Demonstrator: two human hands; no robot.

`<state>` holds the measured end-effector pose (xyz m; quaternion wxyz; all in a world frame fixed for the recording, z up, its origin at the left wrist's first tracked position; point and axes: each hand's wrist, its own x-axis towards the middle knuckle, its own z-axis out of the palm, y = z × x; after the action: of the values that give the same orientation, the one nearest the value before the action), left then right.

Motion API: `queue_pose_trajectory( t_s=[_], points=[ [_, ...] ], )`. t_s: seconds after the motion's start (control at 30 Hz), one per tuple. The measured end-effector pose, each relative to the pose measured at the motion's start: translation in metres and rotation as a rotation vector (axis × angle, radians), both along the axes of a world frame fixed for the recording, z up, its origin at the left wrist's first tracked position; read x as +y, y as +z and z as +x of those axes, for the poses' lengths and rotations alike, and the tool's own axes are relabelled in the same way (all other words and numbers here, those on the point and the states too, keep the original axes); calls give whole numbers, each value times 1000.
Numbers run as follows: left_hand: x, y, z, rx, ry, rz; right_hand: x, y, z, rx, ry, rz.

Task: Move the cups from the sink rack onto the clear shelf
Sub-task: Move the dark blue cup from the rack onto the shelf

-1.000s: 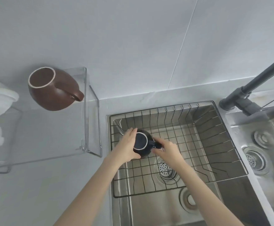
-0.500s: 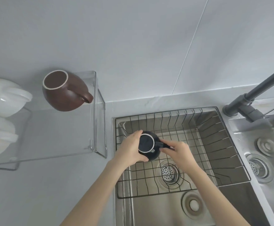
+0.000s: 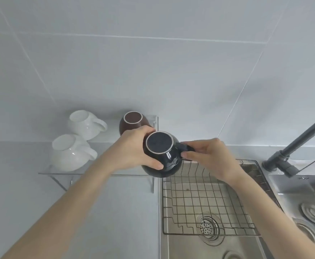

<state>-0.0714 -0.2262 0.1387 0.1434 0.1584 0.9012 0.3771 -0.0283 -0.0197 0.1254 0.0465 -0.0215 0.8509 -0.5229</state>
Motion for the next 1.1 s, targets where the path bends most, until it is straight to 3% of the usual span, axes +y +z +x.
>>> queue_pose_trajectory(
  t_s=[0.33, 0.67, 1.1],
  points=[
    [-88, -11, -34, -80, 27, -53, -101, -38, -32, 16, -67, 0],
    [-92, -44, -55, -60, -19, -83, -110, -58, -45, -49, -163, -33],
    [-90, -57, -46, -12, 87, -22, -106, -59, -55, -63, -144, -13]
  ],
)
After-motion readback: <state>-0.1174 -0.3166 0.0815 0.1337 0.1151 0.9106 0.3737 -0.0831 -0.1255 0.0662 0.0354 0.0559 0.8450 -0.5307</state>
